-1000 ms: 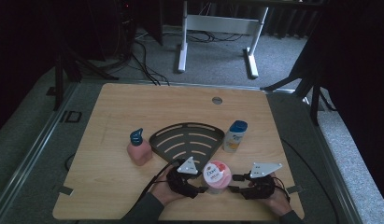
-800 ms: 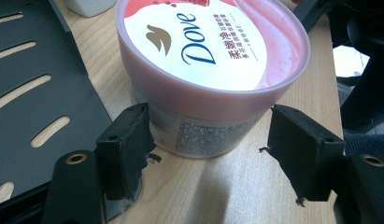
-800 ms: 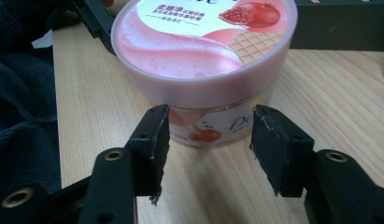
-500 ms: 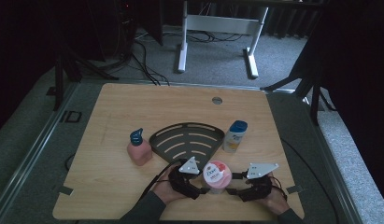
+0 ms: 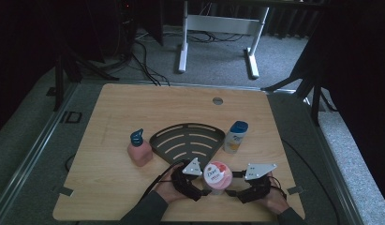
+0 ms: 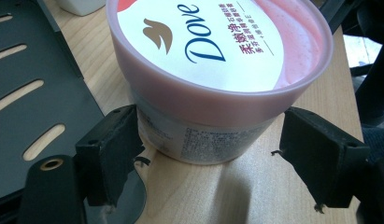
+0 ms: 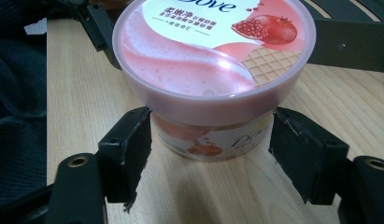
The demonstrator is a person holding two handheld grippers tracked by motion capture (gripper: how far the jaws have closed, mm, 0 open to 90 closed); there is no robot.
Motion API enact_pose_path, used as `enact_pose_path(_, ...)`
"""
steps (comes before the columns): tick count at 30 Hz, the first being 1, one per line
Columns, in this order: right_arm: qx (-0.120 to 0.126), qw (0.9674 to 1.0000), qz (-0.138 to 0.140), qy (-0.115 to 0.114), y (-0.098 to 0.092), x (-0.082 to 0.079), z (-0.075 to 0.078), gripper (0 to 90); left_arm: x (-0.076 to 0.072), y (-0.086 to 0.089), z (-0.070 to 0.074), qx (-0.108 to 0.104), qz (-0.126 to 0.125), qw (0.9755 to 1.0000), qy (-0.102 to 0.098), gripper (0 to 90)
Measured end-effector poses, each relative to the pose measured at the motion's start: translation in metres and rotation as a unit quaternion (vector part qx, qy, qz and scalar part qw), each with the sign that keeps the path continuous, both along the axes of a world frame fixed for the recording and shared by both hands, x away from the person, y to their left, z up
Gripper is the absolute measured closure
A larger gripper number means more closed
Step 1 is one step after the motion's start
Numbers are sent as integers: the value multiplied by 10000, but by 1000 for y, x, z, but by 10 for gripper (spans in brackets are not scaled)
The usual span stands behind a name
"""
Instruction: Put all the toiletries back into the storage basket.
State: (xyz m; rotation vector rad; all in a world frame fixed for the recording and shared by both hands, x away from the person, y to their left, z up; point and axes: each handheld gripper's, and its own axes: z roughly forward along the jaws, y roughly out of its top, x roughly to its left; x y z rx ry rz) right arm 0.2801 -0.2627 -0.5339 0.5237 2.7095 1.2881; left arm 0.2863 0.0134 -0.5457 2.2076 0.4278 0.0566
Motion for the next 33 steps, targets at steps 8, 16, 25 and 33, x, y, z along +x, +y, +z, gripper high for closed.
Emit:
enact_pose_path(8, -81, 9999, 60, -93, 4, 1, 0, 242, -2, 0, 5, -34, -6, 9998, -175, 196)
enact_pose_path(16, -134, 9996, 68, -226, 5, -1, 2, 245, -5, 0, 8, 90, 12, 9993, -349, 208)
enact_pose_path(25, -141, 9995, 59, -267, 5, -1, 3, 247, -8, -2, 10, 156, 17, 9987, -492, 219)
enact_pose_path(33, -196, 9992, 74, -334, 5, -4, 6, 247, -9, -2, 11, 186, 18, 9986, -498, 219)
